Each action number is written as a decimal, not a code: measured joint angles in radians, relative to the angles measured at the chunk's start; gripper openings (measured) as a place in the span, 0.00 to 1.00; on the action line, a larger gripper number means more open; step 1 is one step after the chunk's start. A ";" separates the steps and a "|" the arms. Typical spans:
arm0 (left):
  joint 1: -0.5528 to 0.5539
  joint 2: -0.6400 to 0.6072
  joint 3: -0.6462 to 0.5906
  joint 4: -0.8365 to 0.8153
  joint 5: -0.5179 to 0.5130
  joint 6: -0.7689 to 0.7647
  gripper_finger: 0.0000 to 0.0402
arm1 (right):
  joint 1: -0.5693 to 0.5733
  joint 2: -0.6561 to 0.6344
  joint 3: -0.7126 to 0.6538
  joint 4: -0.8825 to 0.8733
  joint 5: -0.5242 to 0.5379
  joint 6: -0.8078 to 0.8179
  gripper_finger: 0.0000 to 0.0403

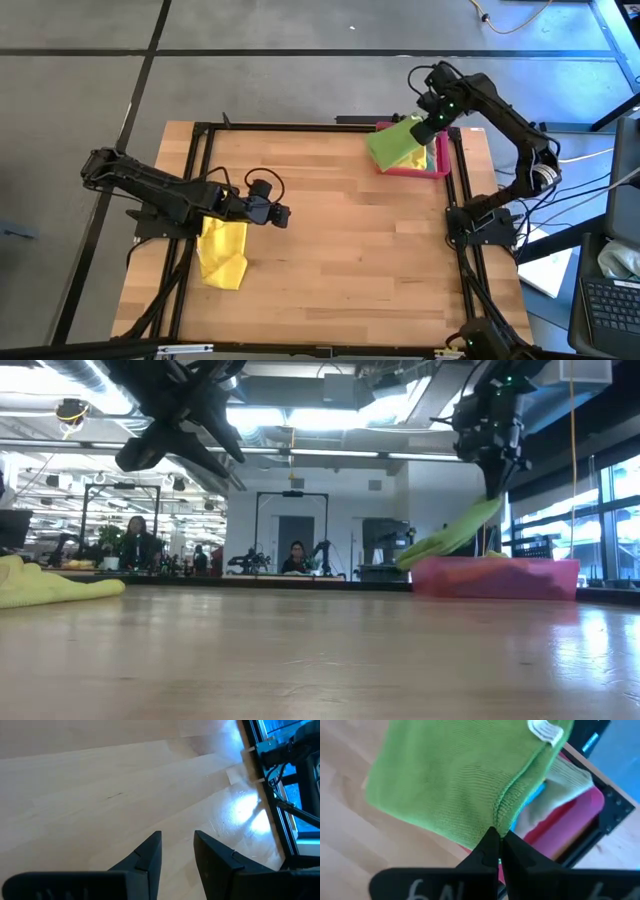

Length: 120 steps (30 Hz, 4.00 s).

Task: Fold microfiber towels
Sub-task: Put the green towel into the red bin

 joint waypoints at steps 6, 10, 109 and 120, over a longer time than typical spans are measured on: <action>0.012 0.000 0.000 0.000 -0.002 0.000 0.26 | -0.032 0.001 -0.024 0.000 0.044 0.041 0.02; 0.012 0.000 0.000 0.000 -0.002 0.000 0.26 | -0.037 0.001 -0.039 0.016 0.043 0.043 0.02; 0.021 0.000 0.000 0.000 0.038 0.050 0.26 | -0.075 0.481 0.018 -0.004 0.137 0.015 0.33; 0.021 0.000 0.000 0.000 0.024 0.050 0.26 | -0.075 0.455 0.027 -0.032 0.137 0.016 0.33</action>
